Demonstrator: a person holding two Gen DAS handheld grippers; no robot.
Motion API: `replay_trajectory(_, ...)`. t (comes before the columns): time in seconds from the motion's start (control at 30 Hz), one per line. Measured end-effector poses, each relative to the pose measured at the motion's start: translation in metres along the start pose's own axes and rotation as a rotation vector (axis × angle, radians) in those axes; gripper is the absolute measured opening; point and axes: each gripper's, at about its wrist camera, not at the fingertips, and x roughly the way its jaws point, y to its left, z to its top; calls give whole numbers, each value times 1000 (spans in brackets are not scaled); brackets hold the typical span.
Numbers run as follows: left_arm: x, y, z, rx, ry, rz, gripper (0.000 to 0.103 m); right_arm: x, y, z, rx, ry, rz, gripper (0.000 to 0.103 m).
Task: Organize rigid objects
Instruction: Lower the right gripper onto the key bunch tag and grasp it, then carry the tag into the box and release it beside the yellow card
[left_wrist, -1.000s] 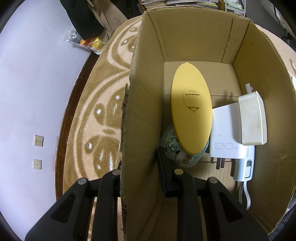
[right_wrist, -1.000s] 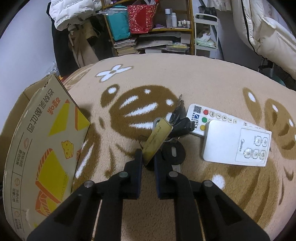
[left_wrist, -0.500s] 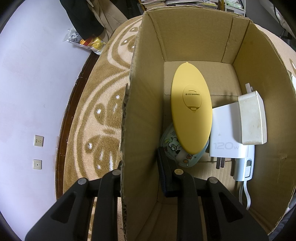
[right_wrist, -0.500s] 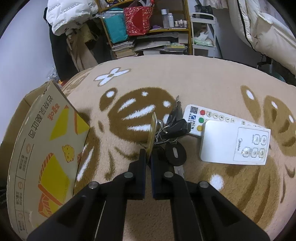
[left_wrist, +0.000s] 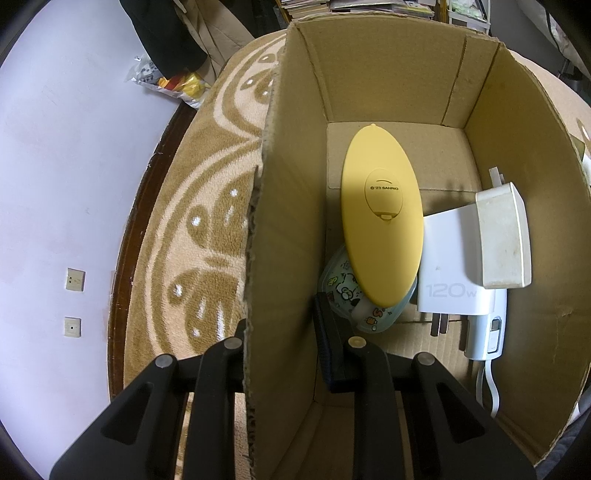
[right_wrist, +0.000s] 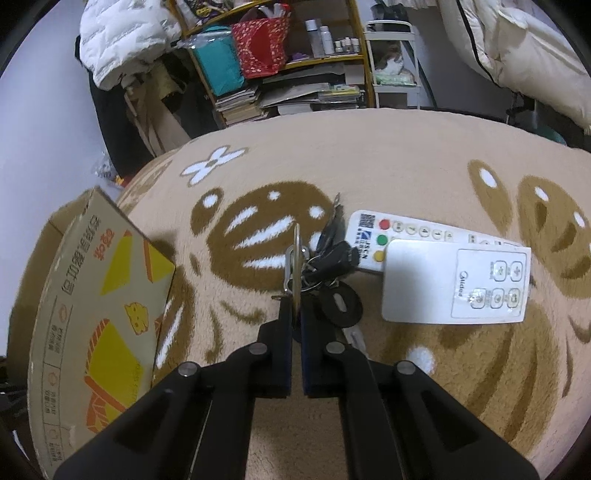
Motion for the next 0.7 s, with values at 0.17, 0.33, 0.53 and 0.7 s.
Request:
replay_trajectory(0.17,0,2,0,-2,1,-6,22,-2,-6,0,29,-6,10,4)
replay_trajectory(0.33,1,2,0,-3,2,-6,22,-3,-6,0,33,-8,12,4)
replay_trajectory(0.53,1,3,0,-3,2,-7,22,-10,0,0,12,-34,23,4)
replay_trajectory(0.7,0,3,1,-2,2,-6,22,-25,9,6,-4,-80,41,4)
